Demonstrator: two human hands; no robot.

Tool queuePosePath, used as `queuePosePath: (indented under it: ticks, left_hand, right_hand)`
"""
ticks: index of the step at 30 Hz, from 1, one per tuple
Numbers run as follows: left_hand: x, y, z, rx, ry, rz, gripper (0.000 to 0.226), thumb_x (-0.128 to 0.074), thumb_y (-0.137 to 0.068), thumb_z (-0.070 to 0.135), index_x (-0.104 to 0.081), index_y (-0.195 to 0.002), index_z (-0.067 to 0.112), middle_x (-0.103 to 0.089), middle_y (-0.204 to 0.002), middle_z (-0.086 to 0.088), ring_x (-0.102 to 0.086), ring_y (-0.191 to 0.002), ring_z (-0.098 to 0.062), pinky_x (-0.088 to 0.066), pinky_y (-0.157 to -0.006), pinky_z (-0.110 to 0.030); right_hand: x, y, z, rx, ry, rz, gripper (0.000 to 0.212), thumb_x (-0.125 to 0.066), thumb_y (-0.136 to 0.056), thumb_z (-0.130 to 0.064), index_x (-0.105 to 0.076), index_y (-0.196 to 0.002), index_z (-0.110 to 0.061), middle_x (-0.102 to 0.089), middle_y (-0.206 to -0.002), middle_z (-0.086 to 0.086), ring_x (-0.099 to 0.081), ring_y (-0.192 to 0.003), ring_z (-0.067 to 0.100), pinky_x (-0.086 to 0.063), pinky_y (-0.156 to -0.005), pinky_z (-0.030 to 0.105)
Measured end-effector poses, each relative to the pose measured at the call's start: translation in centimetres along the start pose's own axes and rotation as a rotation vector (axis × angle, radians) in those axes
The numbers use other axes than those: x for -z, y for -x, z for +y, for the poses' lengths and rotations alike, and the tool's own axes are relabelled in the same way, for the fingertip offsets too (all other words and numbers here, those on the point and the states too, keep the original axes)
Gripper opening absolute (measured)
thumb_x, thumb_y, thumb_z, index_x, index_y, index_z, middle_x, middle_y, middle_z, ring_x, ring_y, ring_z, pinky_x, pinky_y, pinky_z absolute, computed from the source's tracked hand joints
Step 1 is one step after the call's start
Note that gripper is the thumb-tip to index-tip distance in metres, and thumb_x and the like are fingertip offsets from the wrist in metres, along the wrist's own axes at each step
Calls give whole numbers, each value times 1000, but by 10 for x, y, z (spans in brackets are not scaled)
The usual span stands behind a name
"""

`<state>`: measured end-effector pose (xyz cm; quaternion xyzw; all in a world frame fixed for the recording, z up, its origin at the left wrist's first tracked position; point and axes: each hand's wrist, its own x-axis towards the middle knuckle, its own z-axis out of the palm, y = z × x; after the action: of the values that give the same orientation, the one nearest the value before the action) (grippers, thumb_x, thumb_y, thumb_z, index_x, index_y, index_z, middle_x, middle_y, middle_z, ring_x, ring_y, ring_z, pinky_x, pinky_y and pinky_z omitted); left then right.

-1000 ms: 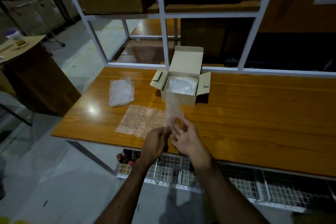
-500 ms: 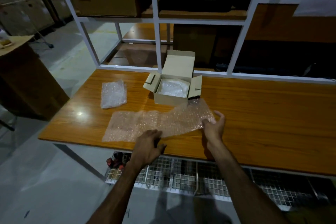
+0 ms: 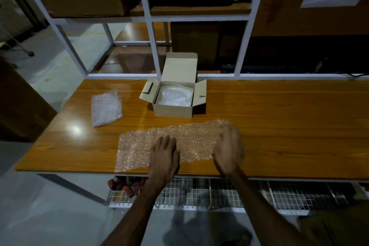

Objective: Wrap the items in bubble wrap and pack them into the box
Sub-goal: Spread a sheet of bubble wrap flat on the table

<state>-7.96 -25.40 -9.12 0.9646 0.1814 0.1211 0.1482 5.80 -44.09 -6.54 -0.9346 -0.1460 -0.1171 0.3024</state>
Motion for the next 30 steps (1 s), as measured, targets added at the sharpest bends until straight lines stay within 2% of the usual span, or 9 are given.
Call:
queuePosePath:
  ticks: [2, 4, 8, 10, 13, 18, 24, 27, 30]
  left_hand:
    - [-8, -9, 7, 71, -57, -96, 56, -19, -108, 48, -46, -145, 15, -48, -151, -10, -42, -142, -32, -38, -115, -58]
    - [-15, -15, 9, 150, -93, -180, 64, -13, -108, 51, -32, -160, 18, -30, -168, -15, -25, -156, -37, -24, -124, -60]
    - [-15, -18, -9, 217, -91, -231, 65, -11, -109, 59, -9, -168, 32, 0, -177, -7, 1, -163, -29, -1, -128, -58]
    - [-10, -14, -25, 210, -107, -220, 67, -10, -107, 65, -5, -168, 37, 5, -176, -5, 5, -163, -28, 1, -128, -58]
    - [-5, -7, -52, 203, -133, -215, 75, -4, -102, 75, 1, -167, 38, 9, -176, -3, 8, -162, -27, 2, -129, -56]
    - [8, 0, -91, 227, -174, -192, 80, 0, -99, 80, 5, -167, 38, 9, -175, -3, 9, -162, -26, -1, -129, -57]
    - [23, 14, -125, 283, -162, -143, 81, -4, -99, 80, 4, -167, 36, 11, -174, -6, 9, -161, -29, 2, -129, -56]
    - [31, 23, -133, 336, -149, -135, 83, -4, -99, 79, -6, -168, 33, 2, -175, -11, 1, -162, -33, -4, -129, -59]
    - [39, 35, -127, 444, -147, -111, 83, -11, -101, 75, -31, -160, 21, -25, -168, -25, -23, -156, -43, -18, -125, -63]
  right_hand:
    - [-20, 6, -27, 228, -46, -181, 43, -52, -101, -16, -51, -142, -26, -55, -145, -1, -57, -123, 16, -53, -103, 39]
    - [-46, 6, -41, 411, 6, -368, 56, -55, -102, -18, -41, -155, -22, -40, -162, 2, -40, -146, 21, -39, -119, 43]
    - [-67, -1, -35, 461, 135, -649, 61, -38, -109, -41, -16, -165, -28, -6, -174, 2, -2, -160, 23, -14, -129, 52]
    - [-68, -6, -19, 461, 204, -646, 63, -21, -108, -59, -10, -165, -34, 3, -174, -3, 6, -160, 19, -1, -129, 50]
    - [-67, -14, 0, 374, 271, -574, 74, -2, -100, -75, -3, -164, -38, 10, -172, -6, 11, -159, 20, 4, -129, 51]
    - [-55, -24, 22, 239, 314, -473, 79, -1, -98, -78, -6, -165, -36, 7, -173, -3, 9, -160, 21, 5, -128, 50]
    - [-37, -32, 42, 141, 342, -479, 84, 1, -94, -82, -6, -165, -38, 7, -173, -2, 10, -160, 21, 5, -128, 51]
    - [-29, -35, 50, 115, 355, -507, 82, 0, -94, -81, -2, -165, -38, 12, -173, -3, 10, -160, 23, 6, -128, 52]
    - [-19, -33, 53, 107, 327, -539, 77, -6, -99, -76, -3, -165, -37, 10, -173, -2, 6, -160, 25, 2, -128, 51]
